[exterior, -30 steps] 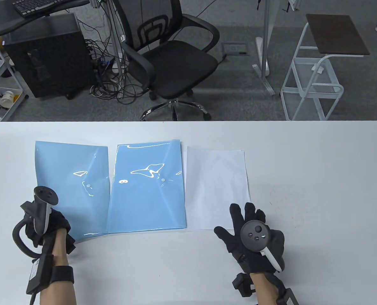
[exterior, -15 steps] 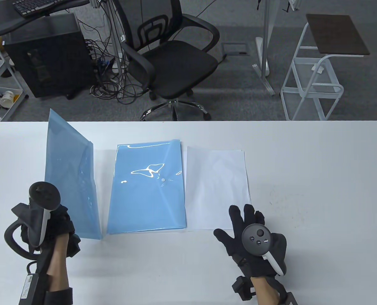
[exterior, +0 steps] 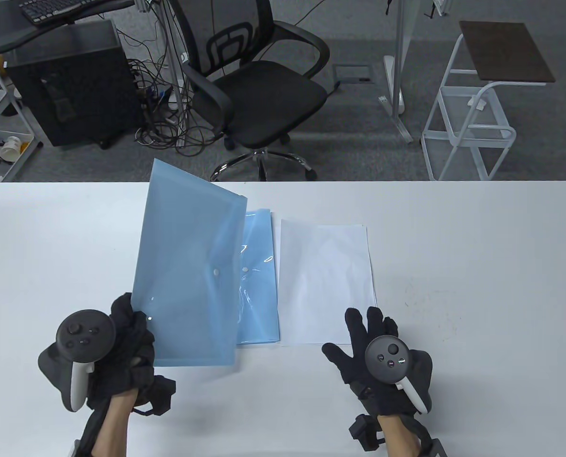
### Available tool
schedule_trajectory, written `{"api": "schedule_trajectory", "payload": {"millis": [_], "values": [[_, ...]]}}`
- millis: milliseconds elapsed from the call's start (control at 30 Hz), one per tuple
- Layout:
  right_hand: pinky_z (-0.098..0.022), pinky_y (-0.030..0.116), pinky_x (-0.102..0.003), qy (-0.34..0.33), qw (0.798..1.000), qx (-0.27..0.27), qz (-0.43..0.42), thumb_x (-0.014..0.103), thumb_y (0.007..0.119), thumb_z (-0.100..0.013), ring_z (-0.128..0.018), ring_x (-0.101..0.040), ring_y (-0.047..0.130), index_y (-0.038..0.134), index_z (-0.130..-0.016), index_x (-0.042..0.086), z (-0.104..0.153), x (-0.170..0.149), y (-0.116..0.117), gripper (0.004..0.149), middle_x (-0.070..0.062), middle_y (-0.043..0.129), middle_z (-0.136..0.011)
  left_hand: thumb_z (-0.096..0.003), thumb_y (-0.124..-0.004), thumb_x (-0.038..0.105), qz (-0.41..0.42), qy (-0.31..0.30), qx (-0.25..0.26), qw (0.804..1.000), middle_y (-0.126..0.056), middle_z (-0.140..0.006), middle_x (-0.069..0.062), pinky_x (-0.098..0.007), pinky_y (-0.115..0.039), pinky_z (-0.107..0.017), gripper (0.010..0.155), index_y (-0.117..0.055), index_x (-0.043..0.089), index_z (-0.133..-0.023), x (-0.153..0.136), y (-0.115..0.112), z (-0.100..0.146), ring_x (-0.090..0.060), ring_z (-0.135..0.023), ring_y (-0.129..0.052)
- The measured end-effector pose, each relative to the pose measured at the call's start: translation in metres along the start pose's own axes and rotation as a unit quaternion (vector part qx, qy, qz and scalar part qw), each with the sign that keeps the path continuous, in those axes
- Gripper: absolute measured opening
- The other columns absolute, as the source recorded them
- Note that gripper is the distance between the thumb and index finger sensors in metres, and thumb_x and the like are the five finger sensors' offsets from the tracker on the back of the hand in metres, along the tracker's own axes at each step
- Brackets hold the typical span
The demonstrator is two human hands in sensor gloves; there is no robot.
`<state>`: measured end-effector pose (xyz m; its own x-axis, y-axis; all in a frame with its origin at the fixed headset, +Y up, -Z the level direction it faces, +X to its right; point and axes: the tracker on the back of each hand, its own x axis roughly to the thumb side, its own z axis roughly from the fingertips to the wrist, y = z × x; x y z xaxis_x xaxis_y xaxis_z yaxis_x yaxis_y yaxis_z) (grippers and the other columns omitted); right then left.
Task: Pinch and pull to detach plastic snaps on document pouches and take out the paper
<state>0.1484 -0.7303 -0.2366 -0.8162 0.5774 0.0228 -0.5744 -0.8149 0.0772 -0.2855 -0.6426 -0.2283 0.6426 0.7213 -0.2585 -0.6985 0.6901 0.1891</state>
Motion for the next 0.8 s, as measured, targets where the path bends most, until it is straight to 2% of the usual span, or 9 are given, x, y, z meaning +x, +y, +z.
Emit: {"api": "schedule_trajectory", "payload": {"millis": [100, 233, 467, 633, 800], "values": [[-0.067, 0.038, -0.082, 0.0, 1.0, 0.0, -0.001, 0.067, 0.068, -0.05, -0.105, -0.066, 0.03, 0.039, -0.118, 0.021, 0.0, 0.0, 0.0, 0.087, -0.03, 0.028, -0.126, -0.0574, -0.07, 0.02, 0.052, 0.008, -0.057, 0.997, -0.092, -0.085, -0.005, -0.04, -0.09, -0.038, 0.049, -0.062, 0.008, -0.104, -0.016, -0.018, -0.006, -0.027, -0.053, -0.105], [-0.067, 0.038, -0.082, 0.0, 1.0, 0.001, 0.0, 0.067, 0.068, -0.05, -0.105, -0.066, 0.03, 0.039, -0.118, 0.021, 0.0, 0.0, 0.0, 0.087, -0.029, 0.029, -0.126, -0.0576, -0.069, 0.02, 0.117, 0.034, -0.106, 0.987, -0.091, -0.085, -0.005, -0.039, -0.09, -0.038, 0.049, -0.061, 0.008, -0.104, -0.034, -0.032, -0.014, -0.026, -0.053, -0.104], [-0.067, 0.038, -0.082, 0.001, 1.0, 0.006, 0.005, 0.067, 0.068, -0.05, -0.105, -0.066, 0.03, 0.039, -0.118, 0.021, -0.001, 0.001, 0.001, 0.087, -0.03, 0.029, -0.126, -0.0587, -0.067, 0.021, 0.215, 0.107, -0.195, 0.951, -0.089, -0.087, -0.004, -0.039, -0.091, -0.04, 0.049, -0.058, 0.008, -0.105, -0.08, -0.061, -0.019, -0.024, -0.054, -0.104], [-0.066, 0.038, -0.082, 0.003, 1.0, 0.015, 0.012, 0.067, 0.068, -0.05, -0.105, -0.066, 0.03, 0.039, -0.118, 0.02, -0.003, 0.002, 0.006, 0.087, -0.03, 0.029, -0.126, -0.0592, -0.065, 0.02, 0.243, 0.146, -0.236, 0.93, -0.087, -0.088, -0.005, -0.039, -0.09, -0.041, 0.05, -0.055, 0.006, -0.106, -0.096, -0.082, -0.019, -0.025, -0.056, -0.103], [-0.067, 0.038, -0.082, 0.005, 1.0, 0.02, 0.017, 0.067, 0.068, -0.05, -0.105, -0.066, 0.03, 0.039, -0.118, 0.02, -0.002, 0.002, 0.009, 0.088, -0.03, 0.029, -0.125, -0.0593, -0.065, 0.02, 0.219, 0.153, -0.247, 0.932, -0.087, -0.089, -0.005, -0.04, -0.091, -0.043, 0.05, -0.054, 0.006, -0.106, -0.097, -0.094, -0.019, -0.026, -0.058, -0.103]]}}
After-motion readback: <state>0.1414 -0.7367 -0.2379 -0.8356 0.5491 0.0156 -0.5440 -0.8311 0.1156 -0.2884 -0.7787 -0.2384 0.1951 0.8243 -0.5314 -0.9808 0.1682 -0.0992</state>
